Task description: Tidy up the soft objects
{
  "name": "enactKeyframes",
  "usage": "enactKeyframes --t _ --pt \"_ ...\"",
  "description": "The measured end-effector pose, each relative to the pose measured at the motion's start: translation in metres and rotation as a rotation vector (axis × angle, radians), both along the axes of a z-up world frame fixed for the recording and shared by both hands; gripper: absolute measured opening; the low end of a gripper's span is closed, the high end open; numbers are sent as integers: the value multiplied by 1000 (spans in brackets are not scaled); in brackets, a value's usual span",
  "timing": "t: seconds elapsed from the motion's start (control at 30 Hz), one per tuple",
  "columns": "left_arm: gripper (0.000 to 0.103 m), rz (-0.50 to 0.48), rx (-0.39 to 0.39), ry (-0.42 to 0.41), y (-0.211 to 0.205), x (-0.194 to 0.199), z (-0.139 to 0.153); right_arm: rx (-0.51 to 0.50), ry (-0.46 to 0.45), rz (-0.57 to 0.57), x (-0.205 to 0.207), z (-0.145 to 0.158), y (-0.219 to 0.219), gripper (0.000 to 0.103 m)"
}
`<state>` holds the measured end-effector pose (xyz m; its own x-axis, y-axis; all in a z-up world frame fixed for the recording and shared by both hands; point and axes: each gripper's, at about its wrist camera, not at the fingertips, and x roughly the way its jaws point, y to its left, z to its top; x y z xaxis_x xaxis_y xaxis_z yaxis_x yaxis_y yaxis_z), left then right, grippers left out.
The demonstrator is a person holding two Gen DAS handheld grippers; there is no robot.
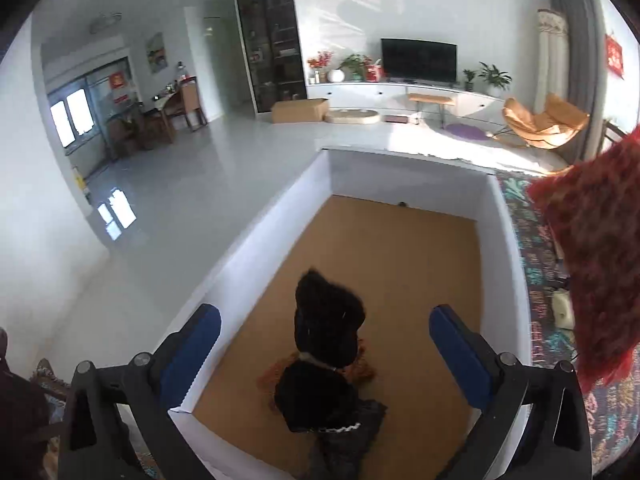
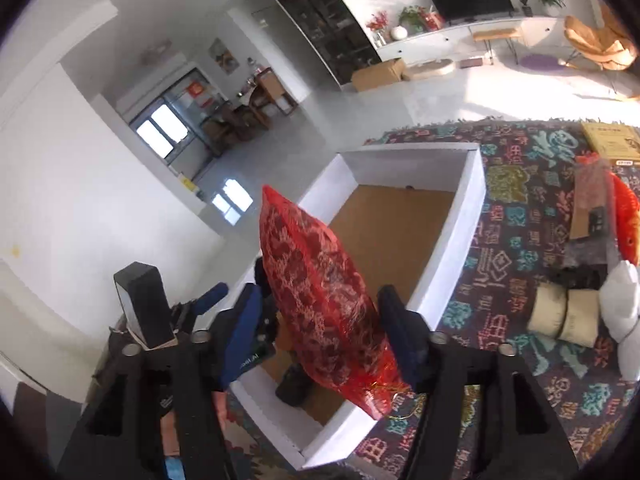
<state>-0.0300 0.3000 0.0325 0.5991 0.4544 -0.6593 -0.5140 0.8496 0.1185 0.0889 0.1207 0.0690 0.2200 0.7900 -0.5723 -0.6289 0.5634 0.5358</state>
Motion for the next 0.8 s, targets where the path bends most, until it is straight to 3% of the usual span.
enactKeyframes --t 0.07,0.17,0.27,0.37,0.43,0.53,0.63,0.73,0.8 --pt "103 31 1 10 6 -4 -9 -3 5 -14 2 -10 -9 73" --pt "103 -3 -30 -33 -7 -10 -12 -69 -56 -98 5 -27 -49 73" --pt "103 -126 -74 -80 -43 -8 -6 -227 -114 -208 10 -62 -99 73" --pt "103 -317 -144 -109 -102 0 1 -426 -118 -331 15 -115 -154 73" --pt "103 -453 -194 -77 -147 11 -8 -525 -103 -413 16 -147 -189 73" --pt "103 -580 -219 43 -207 43 -51 -620 -95 -517 19 -176 -231 73" --pt "103 -603 -215 172 -245 71 -107 -659 -95 -602 24 -185 -255 73" --pt "103 -576 -190 202 -258 93 -137 -663 -85 -660 39 -187 -267 73" --pt "103 -566 -177 210 -262 108 -146 -631 -67 -703 49 -190 -274 79"
